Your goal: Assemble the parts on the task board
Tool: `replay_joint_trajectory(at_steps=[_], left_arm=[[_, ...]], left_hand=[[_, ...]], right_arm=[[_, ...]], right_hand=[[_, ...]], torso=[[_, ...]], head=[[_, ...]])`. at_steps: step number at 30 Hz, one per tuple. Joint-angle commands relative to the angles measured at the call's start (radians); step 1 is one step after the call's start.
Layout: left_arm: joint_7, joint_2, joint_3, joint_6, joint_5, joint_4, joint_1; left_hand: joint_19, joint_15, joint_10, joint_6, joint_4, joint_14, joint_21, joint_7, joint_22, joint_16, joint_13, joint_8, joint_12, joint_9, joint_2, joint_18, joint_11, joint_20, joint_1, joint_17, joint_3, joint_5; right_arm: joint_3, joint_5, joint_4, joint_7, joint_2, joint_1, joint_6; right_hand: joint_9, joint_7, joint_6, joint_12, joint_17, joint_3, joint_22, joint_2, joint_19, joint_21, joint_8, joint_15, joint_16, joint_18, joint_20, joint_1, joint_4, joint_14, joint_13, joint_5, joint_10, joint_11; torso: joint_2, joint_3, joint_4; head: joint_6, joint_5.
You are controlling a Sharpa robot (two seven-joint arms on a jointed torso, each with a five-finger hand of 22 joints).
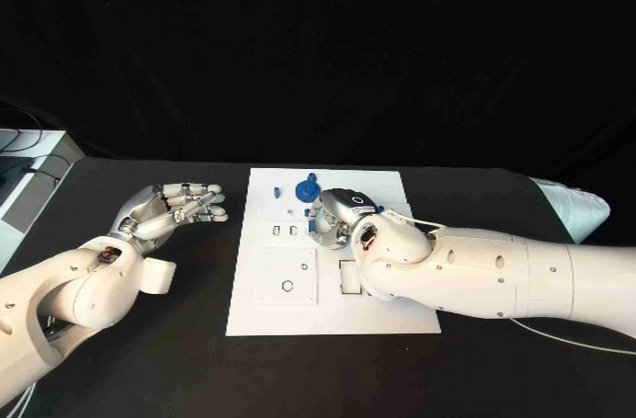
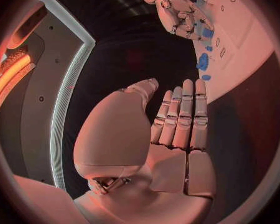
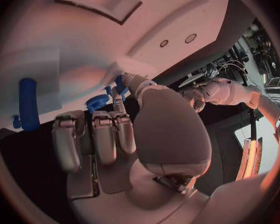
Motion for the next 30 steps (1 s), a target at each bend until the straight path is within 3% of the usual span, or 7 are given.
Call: replay_joint_trajectory(at_steps=[1,16,24,30], left_arm=[[0.003,0.002,0.001,0.019,-0.003,0.0,-0.001],[0.002,0.002,0.001,0.02,-0.003,-0.002,-0.004],[0.002,0.002,0.001,0.021,-0.003,-0.002,-0.005],[0.002,0.002,0.001,0.021,-0.003,-0.003,-0.005]], left_hand=[[-0.006,0.001,0.002,0.002,0.001,-0.008,0.003,0.002,0.001,-0.005,0.0,-0.006,-0.002,0.0,-0.004,0.007,0.003,0.0,-0.005,0.001,0.005,-0.004],[-0.009,0.001,0.001,0.002,0.0,-0.009,0.004,0.002,0.002,-0.006,0.0,-0.007,-0.002,-0.001,-0.004,0.008,0.003,0.001,-0.006,0.003,0.006,-0.004],[-0.009,0.001,0.001,0.002,0.0,-0.009,0.004,0.002,0.002,-0.006,0.0,-0.007,-0.002,-0.001,-0.004,0.008,0.003,0.001,-0.006,0.003,0.006,-0.004],[-0.009,0.001,0.001,0.002,0.0,-0.009,0.004,0.002,0.002,-0.006,0.0,-0.007,-0.002,-0.001,-0.004,0.008,0.003,0.001,-0.006,0.003,0.006,-0.004]], right_arm=[[-0.001,-0.018,-0.003,-0.008,-0.001,-0.002,0.004],[-0.001,-0.012,-0.007,-0.001,-0.002,-0.003,0.006],[-0.001,-0.007,-0.007,0.007,-0.002,-0.003,0.003],[-0.001,-0.007,-0.009,0.007,-0.002,-0.003,0.003]], right_hand=[[0.001,0.0,0.004,0.002,0.263,0.002,0.252,0.0,0.097,-0.006,0.004,-0.006,0.004,-0.003,-0.007,-0.007,0.007,0.108,0.263,0.004,0.106,-0.007],[0.0,0.002,-0.008,0.002,0.263,-0.005,0.25,-0.017,0.096,-0.007,0.001,-0.004,0.004,-0.003,-0.007,-0.032,0.017,0.108,0.263,-0.011,0.106,-0.005],[-0.008,0.014,-0.042,0.002,0.263,-0.045,0.249,-0.047,0.095,-0.009,-0.013,0.005,0.004,-0.003,0.001,-0.059,0.038,0.108,0.263,-0.01,0.106,0.005],[-0.012,0.02,-0.06,0.002,0.263,-0.075,0.245,-0.05,0.094,-0.013,-0.02,0.01,0.004,-0.002,0.006,-0.058,0.048,0.108,0.263,-0.021,0.106,0.01]], torso=[[0.0,0.0001,-0.0003],[0.0,0.0001,-0.0009],[0.0,0.0002,-0.0007],[0.0,0.0003,-0.0007]], head=[[-0.001,-0.001],[-0.001,-0.002],[-0.001,-0.002],[-0.002,-0.002]])
